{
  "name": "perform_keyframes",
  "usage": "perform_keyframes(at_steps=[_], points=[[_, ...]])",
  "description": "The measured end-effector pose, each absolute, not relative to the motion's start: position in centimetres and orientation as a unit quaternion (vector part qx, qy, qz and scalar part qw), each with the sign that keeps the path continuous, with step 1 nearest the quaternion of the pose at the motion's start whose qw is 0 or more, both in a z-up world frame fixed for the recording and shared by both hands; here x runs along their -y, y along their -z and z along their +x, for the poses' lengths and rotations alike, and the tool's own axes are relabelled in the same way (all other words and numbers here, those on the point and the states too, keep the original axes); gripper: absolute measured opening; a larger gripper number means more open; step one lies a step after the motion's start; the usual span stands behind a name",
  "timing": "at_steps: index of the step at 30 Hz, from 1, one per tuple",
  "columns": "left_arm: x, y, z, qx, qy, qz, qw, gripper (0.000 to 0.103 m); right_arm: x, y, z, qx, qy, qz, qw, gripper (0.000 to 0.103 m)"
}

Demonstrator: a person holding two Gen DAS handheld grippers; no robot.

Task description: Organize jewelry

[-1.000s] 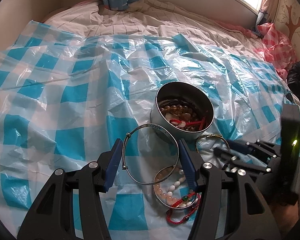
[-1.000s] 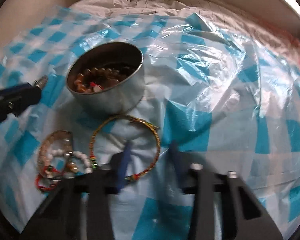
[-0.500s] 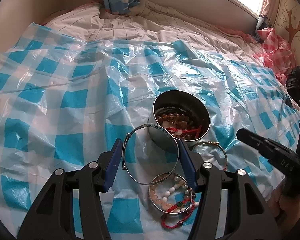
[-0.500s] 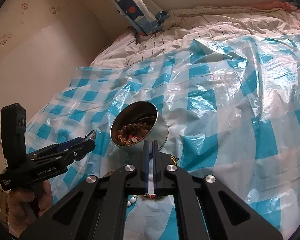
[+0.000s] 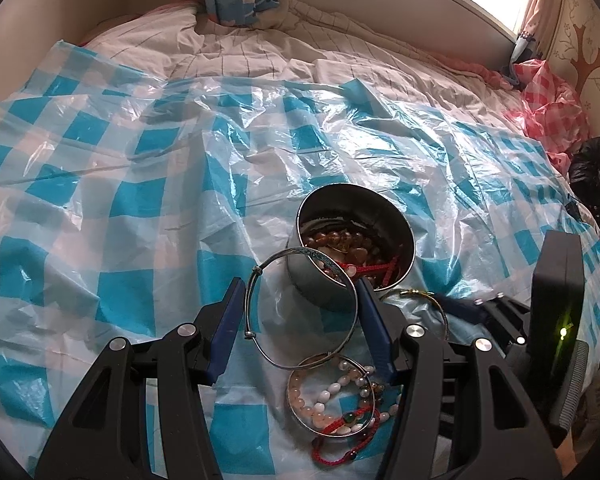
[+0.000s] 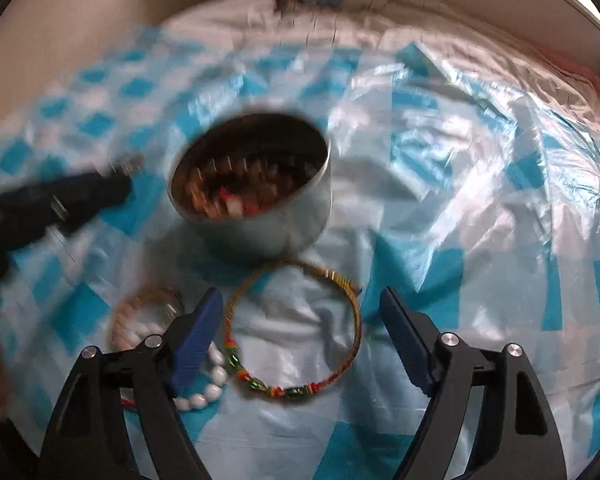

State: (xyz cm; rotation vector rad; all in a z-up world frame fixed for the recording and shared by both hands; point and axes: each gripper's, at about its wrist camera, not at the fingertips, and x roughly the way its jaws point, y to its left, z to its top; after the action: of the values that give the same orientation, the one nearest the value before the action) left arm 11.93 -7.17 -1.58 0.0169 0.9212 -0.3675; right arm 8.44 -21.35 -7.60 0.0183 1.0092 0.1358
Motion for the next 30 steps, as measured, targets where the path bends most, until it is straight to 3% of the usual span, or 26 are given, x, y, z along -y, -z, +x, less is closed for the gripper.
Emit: perform_keyframes(at_steps=[2,5,15,30], points=[[7.2,1.5,11.9,-0.441,0.177,0.007,0.88,0.053,21.9,7.4,8.2,-0.48,-0.055,0.009,0.875,0.03],[7.2,1.5,11.9,-0.441,0.176,0.007,0.88,0.053,23.5,7.0,7.7,-0.477,-0.065,0.05,0.875,0.006],[7.8,1.1,12.0,-0.436,0.179,0.004,0.882,0.053,26.4,3.6,6.1,-0.406,-0.105,0.16,0.894,0.004],[10.4,1.2,13.4,-0.428,0.183,-0.002,0.885,0.053,25.7,0.5,5.9,-0.337,-0.129,0.167,0.918,0.004]])
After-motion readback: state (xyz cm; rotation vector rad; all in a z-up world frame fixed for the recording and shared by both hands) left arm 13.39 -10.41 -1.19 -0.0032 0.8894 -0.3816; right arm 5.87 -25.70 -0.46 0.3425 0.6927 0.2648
